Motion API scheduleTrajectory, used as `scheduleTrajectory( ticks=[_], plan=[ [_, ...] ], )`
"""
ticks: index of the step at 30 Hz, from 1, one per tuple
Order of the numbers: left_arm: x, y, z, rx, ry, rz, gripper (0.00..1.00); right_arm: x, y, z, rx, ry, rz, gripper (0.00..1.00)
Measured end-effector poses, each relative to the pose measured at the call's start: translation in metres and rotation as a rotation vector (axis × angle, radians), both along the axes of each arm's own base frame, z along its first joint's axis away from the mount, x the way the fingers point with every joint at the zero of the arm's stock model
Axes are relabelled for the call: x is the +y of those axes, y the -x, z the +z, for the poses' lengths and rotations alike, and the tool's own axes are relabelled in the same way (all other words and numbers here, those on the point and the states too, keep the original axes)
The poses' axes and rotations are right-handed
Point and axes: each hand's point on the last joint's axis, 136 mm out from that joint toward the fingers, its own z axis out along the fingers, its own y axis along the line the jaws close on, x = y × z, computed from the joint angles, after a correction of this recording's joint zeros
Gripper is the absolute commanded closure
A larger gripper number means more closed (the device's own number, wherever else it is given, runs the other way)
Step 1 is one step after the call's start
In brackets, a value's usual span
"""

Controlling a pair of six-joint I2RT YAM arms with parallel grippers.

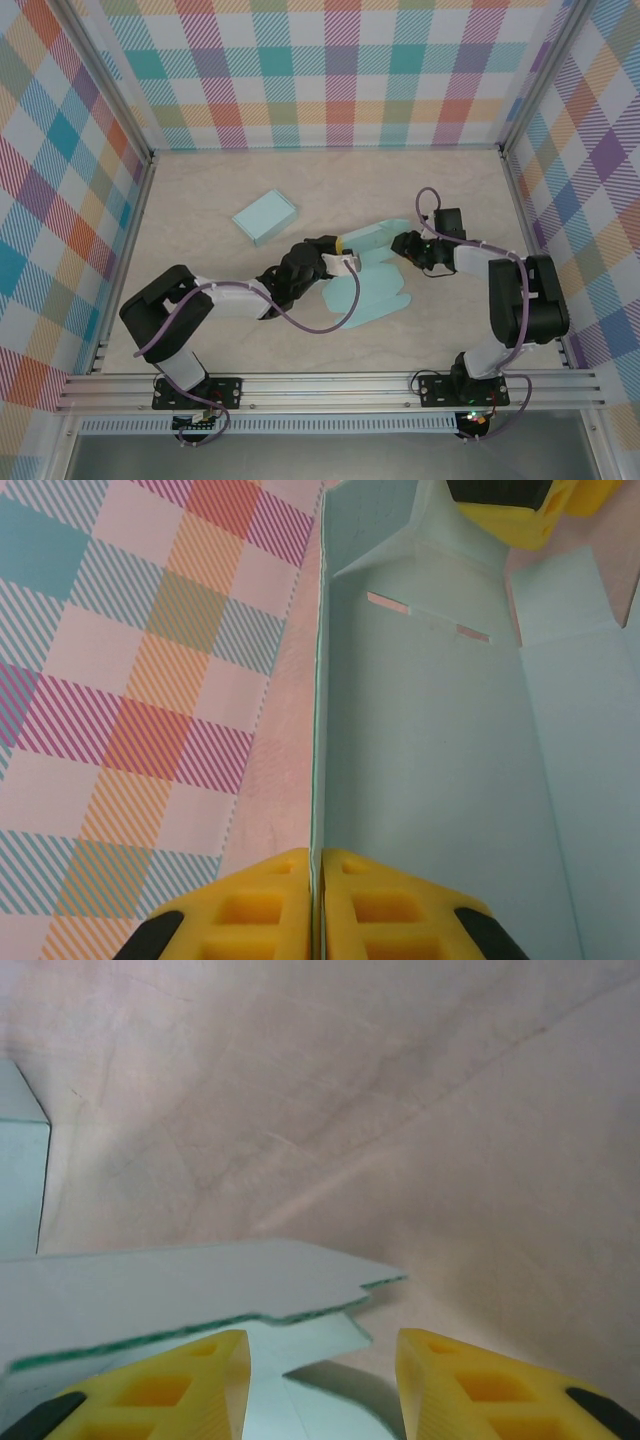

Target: Fold the paper box

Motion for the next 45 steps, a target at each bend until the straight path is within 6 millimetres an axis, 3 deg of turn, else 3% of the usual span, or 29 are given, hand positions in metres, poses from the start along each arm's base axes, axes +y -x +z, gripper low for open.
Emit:
scheduleTrajectory(
  ticks=[12, 22, 32, 45],
  plan=[
    [0.008, -0.006, -0.004, 0.064, 0.054, 0.017, 0.89, 0.011, -0.006, -0.013, -0.029, -0.073, 0.022, 0.59],
    [0.009, -0.006, -0.006, 0.074, 0.048, 0.02, 0.89, 0.023, -0.013, -0.006, -0.061, -0.168, 0.04, 0.68],
    [0.009, -0.01, -0.008, 0.073, 0.039, 0.04, 0.89, 0.027, -0.007, 0.008, -0.098, -0.194, 0.04, 0.69],
    [0.002, -0.019, -0.021, 0.081, 0.01, 0.068, 0.9, 0.062, 0.002, 0.014, -0.101, -0.239, 0.083, 0.7]
  ],
)
